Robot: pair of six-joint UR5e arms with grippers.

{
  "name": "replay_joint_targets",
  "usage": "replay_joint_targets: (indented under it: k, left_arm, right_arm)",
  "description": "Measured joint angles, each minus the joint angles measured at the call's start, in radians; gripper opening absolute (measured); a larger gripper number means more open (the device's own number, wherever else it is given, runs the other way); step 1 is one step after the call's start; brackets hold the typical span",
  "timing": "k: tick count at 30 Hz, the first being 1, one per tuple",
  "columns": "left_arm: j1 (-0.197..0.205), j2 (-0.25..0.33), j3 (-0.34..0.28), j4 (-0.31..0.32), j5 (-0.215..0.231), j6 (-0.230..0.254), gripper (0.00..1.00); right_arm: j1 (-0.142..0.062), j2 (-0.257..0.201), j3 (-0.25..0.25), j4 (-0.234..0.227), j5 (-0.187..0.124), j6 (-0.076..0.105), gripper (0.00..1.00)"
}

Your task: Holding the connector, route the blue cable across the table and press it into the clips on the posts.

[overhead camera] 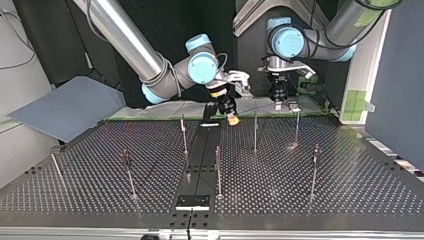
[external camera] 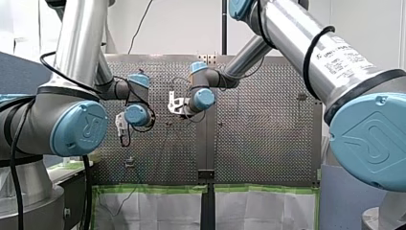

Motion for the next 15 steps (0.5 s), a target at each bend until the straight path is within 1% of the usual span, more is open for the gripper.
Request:
replay_joint_targets:
  k: [8, 12, 15]
  left_arm:
    - [0.015, -0.017, 0.007, 0.02, 0.007, -0.007, 0.0]
    - [0.016, -0.052, 0.025, 0.023, 0.022, -0.008, 0.0]
    - [0.018, -0.079, 0.033, 0.037, 0.027, -0.011, 0.0]
  right_arm:
    - [0.0, 0.008, 0.009, -0.001, -0.004, -0.005, 0.0]
    - [0.0, 0.027, 0.009, -0.002, -0.007, -0.005, 0.0]
    - [0.0, 0.033, 0.01, -0.002, -0.007, -0.004, 0.0]
